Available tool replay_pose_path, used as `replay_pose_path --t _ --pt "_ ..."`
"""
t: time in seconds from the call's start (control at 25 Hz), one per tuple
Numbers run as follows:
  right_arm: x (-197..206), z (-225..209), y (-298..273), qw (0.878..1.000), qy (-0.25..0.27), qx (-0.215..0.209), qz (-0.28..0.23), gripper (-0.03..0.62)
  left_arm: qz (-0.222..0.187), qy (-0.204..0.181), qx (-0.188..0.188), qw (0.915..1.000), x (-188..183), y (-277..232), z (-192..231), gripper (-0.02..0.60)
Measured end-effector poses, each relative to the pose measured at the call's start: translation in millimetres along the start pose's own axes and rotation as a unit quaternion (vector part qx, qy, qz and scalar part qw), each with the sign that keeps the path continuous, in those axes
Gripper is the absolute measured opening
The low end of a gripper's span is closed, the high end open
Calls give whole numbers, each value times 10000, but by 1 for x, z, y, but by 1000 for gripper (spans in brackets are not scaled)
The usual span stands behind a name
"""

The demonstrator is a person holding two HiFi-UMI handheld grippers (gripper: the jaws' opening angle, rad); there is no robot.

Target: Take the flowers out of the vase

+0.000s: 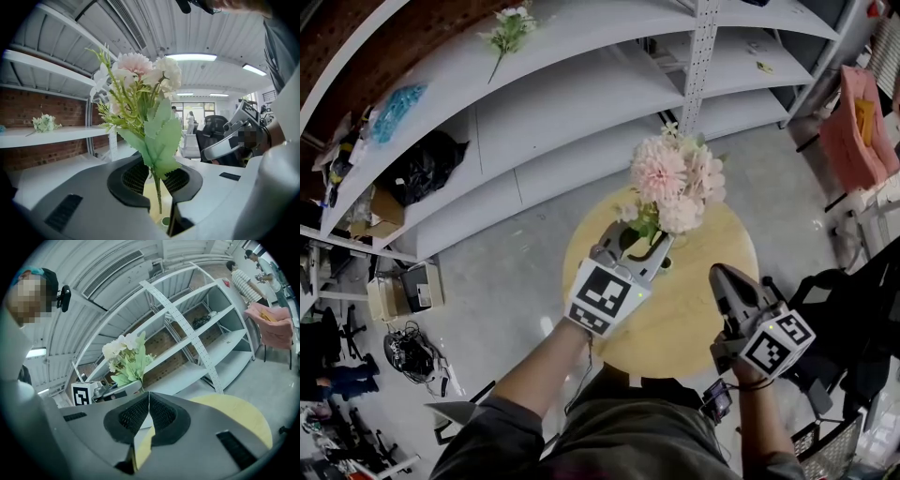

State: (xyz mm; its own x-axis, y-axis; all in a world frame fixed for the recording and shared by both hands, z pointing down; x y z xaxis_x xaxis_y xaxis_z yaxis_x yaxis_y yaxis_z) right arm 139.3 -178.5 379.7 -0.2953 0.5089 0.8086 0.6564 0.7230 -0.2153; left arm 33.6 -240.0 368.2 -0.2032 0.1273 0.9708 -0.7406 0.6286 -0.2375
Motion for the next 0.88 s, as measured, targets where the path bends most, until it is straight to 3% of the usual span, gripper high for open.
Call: replay_pose_path --t 0.48,0.88 --pt "-30 34 0 9991 250 -179 -278 15 -291 -189 -81 9994 -50 41 -2 71" --pt "-41 76 -9 9973 413 -304 -528 15 -291 -253 -64 9992 -51 81 4 71"
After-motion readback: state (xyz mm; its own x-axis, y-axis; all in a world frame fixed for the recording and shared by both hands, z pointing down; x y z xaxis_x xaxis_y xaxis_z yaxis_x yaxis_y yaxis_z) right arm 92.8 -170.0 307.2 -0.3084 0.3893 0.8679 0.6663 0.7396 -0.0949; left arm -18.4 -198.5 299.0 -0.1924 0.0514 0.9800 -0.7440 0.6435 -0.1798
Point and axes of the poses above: the fingertips, and each gripper's own axes: y backward along the fingers, z to its left, x out of its underside, the point moved 2 cm from there along y, backward along the fingers, and after that the axes turned 1 degree about x, right-handed, at the moved point
